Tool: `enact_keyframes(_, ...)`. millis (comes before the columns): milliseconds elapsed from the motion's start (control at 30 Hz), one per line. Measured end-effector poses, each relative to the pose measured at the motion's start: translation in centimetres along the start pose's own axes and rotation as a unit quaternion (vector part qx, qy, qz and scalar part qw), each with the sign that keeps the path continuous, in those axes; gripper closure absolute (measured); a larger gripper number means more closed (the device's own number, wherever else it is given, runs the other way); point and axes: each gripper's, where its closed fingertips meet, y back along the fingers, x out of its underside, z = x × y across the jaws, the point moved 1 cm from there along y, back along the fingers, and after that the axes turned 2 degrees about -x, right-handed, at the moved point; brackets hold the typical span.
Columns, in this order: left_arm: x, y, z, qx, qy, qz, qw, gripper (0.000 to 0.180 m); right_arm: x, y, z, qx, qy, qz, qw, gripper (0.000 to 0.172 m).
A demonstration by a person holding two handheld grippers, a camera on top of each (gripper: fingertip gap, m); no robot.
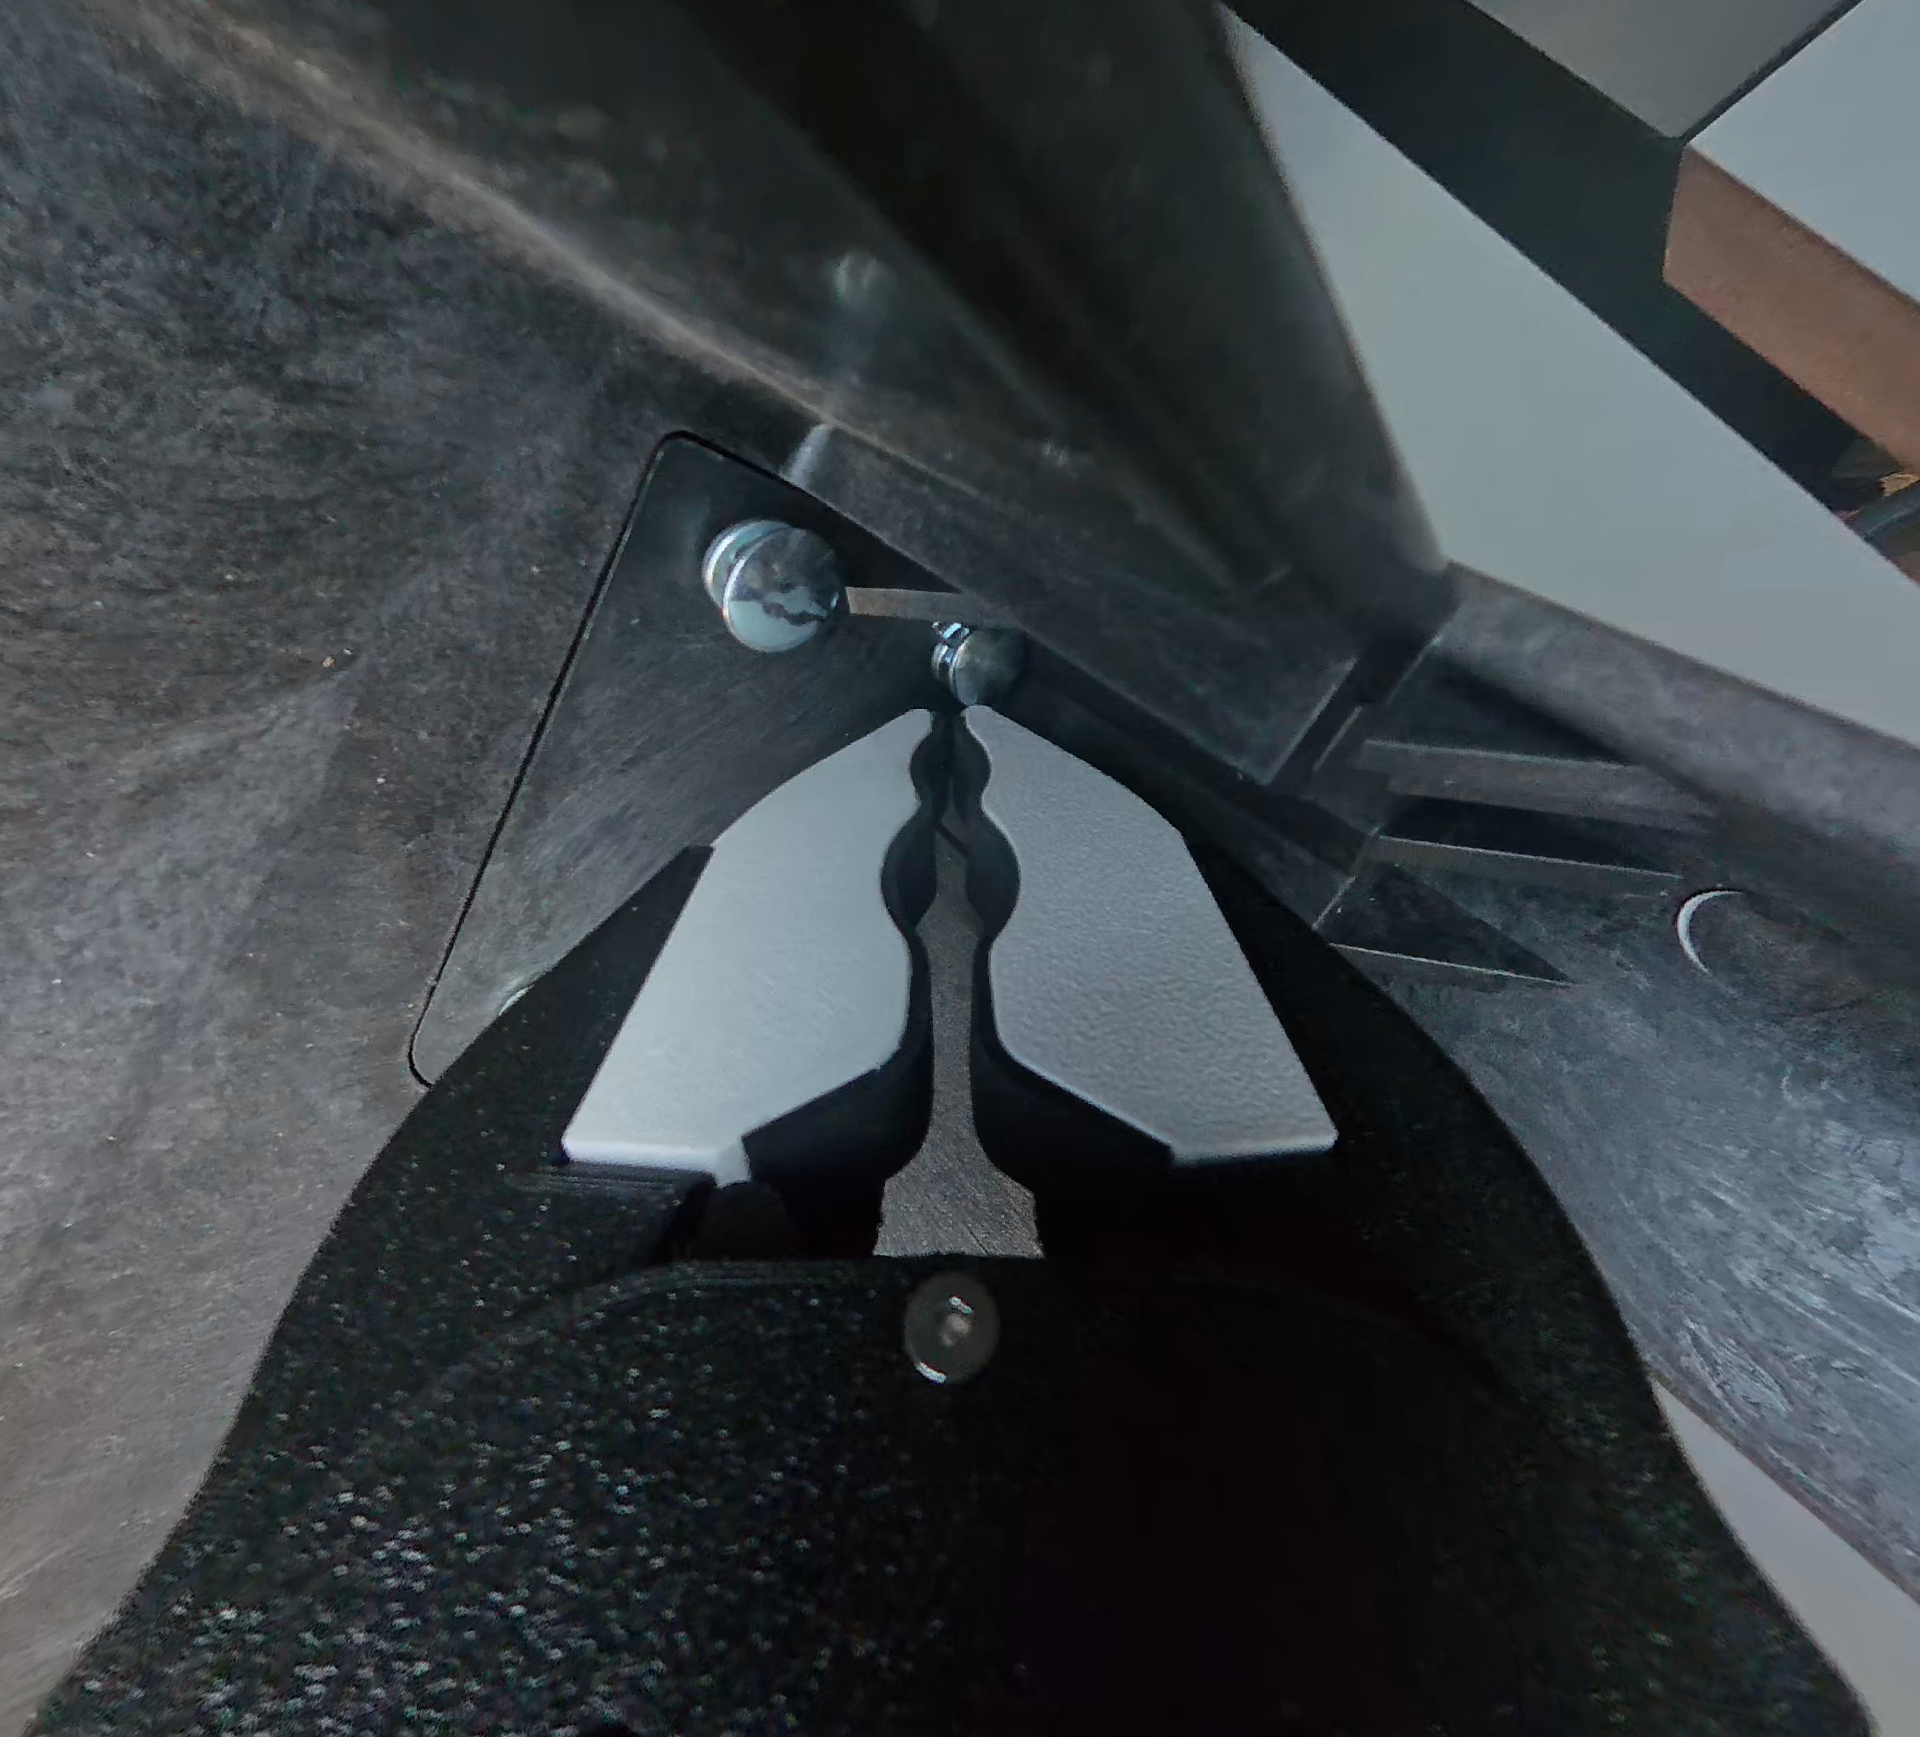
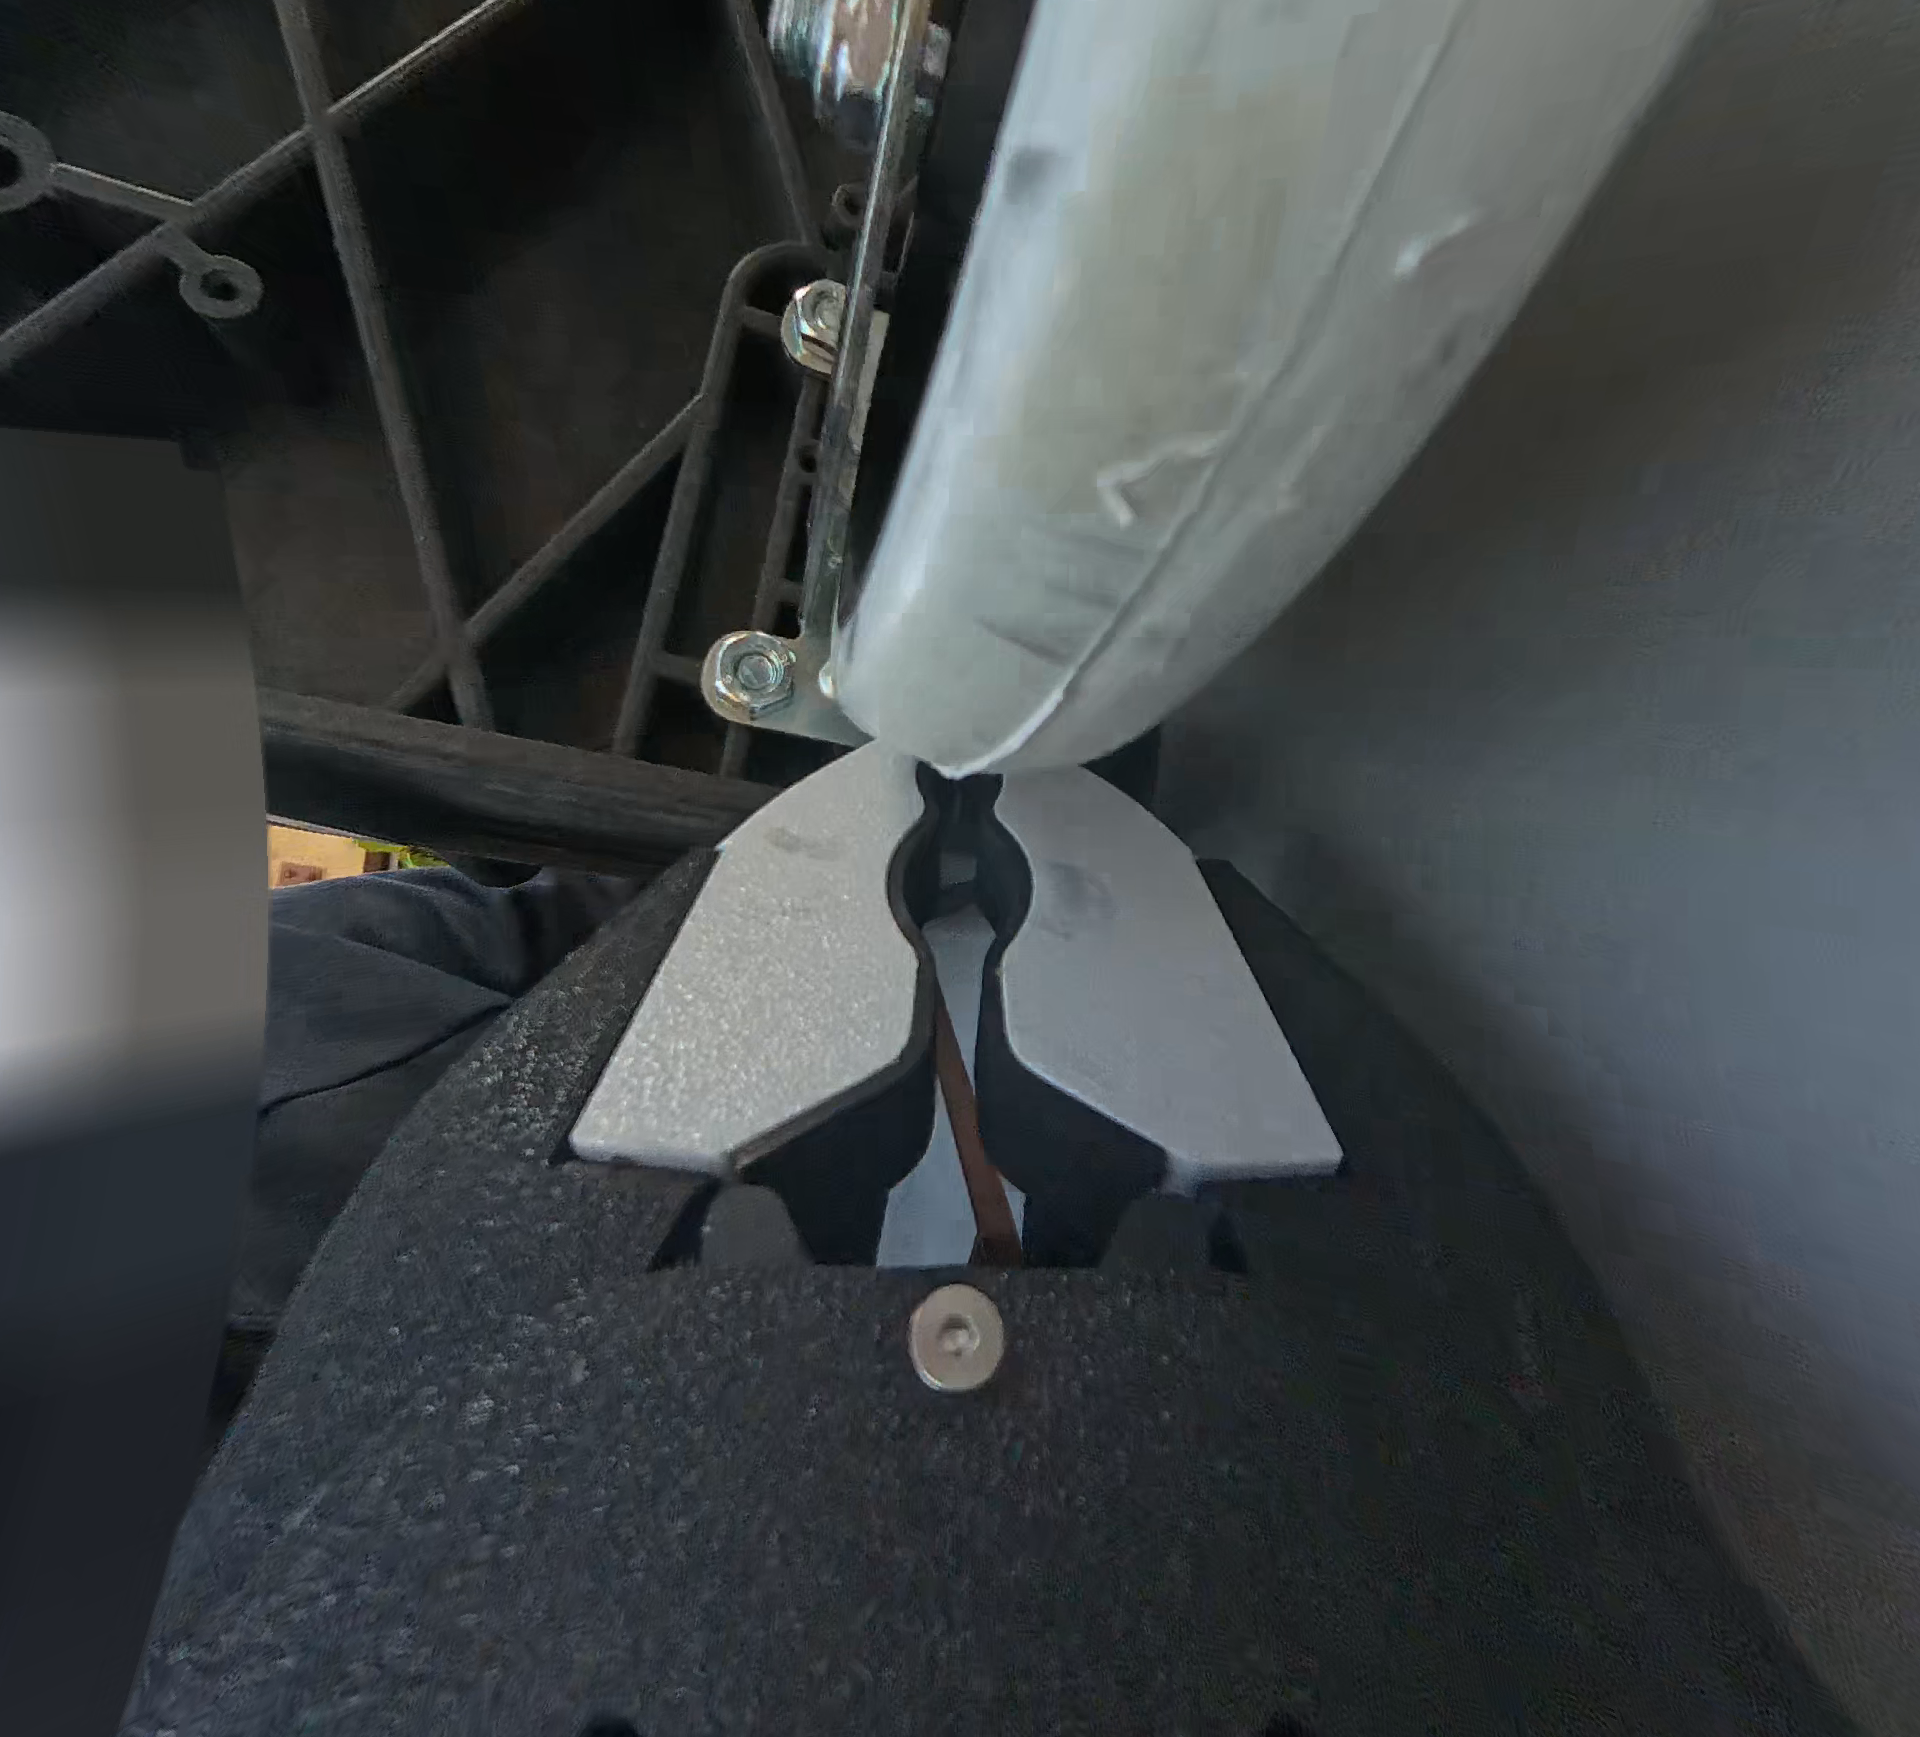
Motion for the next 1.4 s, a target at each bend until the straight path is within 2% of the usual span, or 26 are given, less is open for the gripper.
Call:
enact_keyframes(467, -0.1, -0.2, -0.1, 0.001, 0.002, -0.001, 1.000, 0.180, 0.4, -0.2, -0.3, 0.028, -0.012, -0.020, 0.999, 0.172)
enact_keyframes(600, -0.2, -0.2, -0.1, 0.001, 0.001, -0.001, 1.000, 0.180, 0.4, -0.5, -0.4, 0.042, -0.005, -0.014, 0.999, 0.163)
enact_keyframes(733, -0.2, -0.3, -0.2, -0.001, -0.002, 0.001, 1.000, 0.180, 0.3, -0.7, -0.6, 0.045, -0.009, -0.006, 0.999, 0.162)
enact_keyframes(967, -0.3, -0.4, -0.2, -0.003, -0.002, 0.005, 1.000, 0.180, 0.3, -0.9, -0.7, 0.031, -0.065, -0.010, 0.997, 0.161)
enact_keyframes(1233, -0.4, -0.5, -0.3, -0.003, -0.003, 0.005, 1.000, 0.180, 0.2, -1.0, -0.7, 0.014, -0.087, 0.005, 0.996, 0.161)
enact_keyframes(1400, -0.5, -0.6, -0.3, -0.002, -0.007, 0.007, 1.000, 0.180, 0.1, -1.1, -0.8, 0.022, -0.120, -0.033, 0.992, 0.160)
